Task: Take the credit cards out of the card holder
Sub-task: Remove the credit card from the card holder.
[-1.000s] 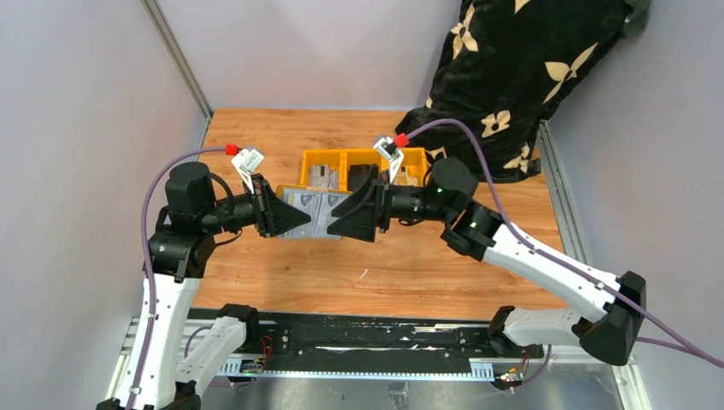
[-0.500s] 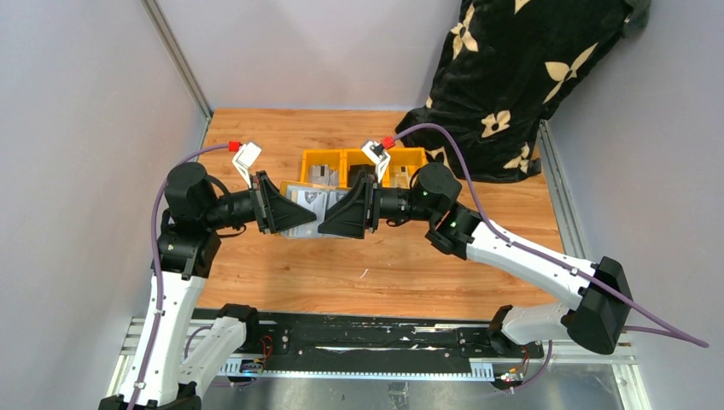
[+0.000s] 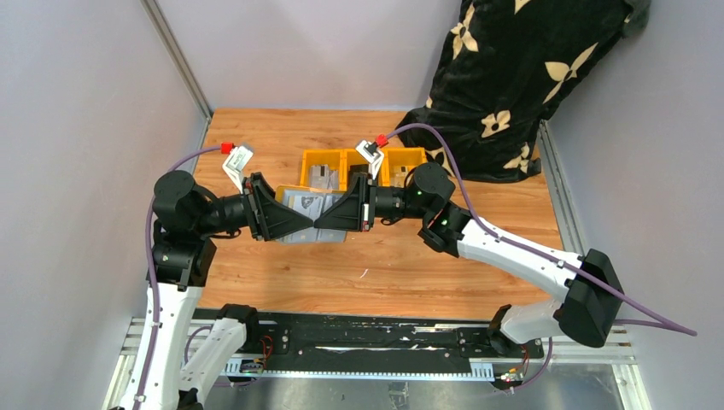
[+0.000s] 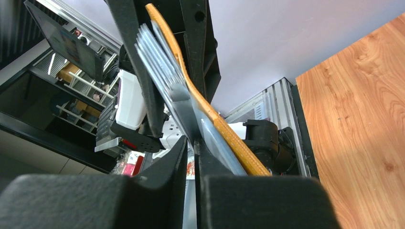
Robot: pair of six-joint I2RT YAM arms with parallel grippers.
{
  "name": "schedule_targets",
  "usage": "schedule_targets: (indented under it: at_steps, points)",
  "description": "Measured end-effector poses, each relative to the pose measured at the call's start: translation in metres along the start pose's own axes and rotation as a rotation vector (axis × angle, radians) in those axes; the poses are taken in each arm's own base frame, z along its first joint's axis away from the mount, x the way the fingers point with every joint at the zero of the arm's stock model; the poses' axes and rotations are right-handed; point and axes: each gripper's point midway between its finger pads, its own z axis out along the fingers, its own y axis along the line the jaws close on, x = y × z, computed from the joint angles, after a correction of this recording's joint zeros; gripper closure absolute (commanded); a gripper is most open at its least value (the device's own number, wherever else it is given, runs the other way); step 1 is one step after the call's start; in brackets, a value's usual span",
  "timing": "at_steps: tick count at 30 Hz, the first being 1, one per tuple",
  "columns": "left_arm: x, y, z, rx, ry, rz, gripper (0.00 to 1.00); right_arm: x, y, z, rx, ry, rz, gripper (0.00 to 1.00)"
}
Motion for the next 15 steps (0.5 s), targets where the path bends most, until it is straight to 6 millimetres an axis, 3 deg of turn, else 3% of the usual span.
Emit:
schedule_targets:
  at_steps: [3, 15]
  points:
    - [0.0021, -0.0033, -0.0008, 0.013, 0.008, 0.004, 0.58, 0.0015, -0.0031, 0.0017, 0.006, 0.002, 0.011, 1.00]
    - [0.0069, -0.0089, -0.0018, 0.046, 0.036, -0.014, 0.66, 0.0050, 0.0012, -0.0033, -0.002, -0.002, -0.003, 1.00]
